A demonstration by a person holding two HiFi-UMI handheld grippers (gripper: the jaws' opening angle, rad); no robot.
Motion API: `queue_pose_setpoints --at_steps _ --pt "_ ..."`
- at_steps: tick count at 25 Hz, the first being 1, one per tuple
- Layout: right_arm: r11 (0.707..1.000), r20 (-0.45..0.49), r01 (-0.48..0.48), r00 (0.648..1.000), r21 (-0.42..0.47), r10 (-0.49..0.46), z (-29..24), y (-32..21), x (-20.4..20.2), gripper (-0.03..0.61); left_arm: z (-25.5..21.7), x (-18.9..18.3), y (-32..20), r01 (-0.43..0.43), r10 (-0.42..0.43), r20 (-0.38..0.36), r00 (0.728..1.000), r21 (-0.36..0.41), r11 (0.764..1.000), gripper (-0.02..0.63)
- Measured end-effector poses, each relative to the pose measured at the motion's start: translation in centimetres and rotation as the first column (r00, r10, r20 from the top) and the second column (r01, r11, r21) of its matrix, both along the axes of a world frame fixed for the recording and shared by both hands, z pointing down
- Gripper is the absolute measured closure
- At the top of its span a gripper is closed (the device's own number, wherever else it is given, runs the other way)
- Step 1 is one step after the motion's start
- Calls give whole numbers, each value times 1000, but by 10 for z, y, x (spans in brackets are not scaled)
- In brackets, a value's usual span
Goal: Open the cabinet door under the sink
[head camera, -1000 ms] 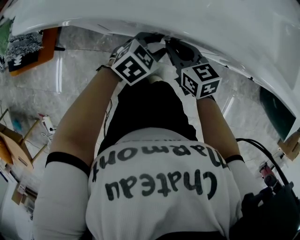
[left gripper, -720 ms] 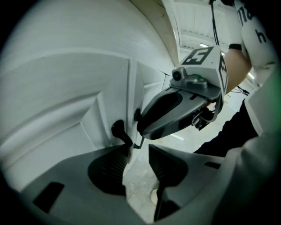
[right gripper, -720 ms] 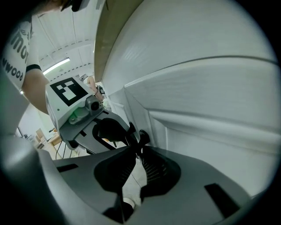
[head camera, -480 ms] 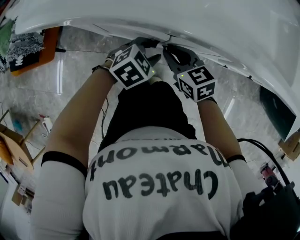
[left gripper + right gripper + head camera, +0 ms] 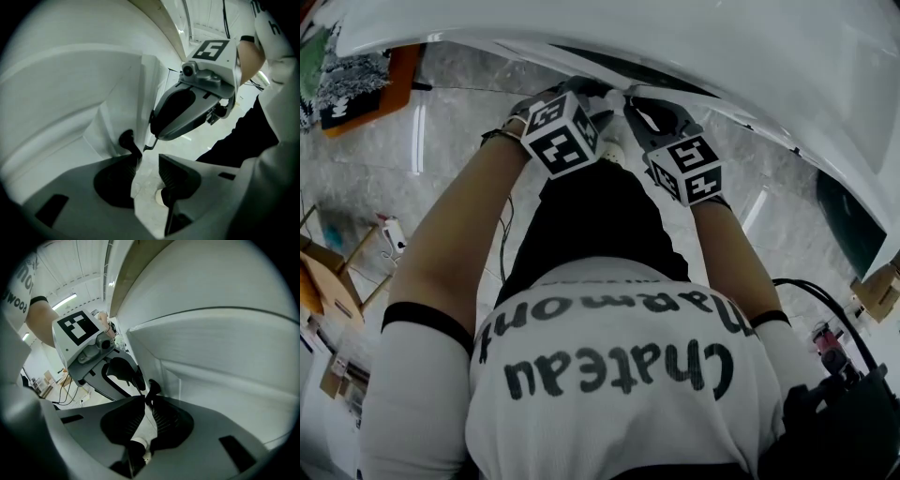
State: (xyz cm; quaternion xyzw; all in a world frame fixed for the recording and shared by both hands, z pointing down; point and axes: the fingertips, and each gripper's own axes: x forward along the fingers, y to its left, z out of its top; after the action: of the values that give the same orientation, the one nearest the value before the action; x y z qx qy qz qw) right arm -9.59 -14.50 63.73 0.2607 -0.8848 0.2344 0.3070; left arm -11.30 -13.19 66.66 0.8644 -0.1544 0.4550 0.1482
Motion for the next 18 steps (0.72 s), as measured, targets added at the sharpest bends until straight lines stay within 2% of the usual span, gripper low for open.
queue_pose_setpoints --at_steps 13,18 --pt "997 -29 32 999 -74 -34 -1 27 4 537 2 -15 27 -69 71 71 995 -20 997 482" --pt "995 -34 43 998 -95 -46 0 36 8 535 3 -17 29 -75 76 86 993 -5 997 482"
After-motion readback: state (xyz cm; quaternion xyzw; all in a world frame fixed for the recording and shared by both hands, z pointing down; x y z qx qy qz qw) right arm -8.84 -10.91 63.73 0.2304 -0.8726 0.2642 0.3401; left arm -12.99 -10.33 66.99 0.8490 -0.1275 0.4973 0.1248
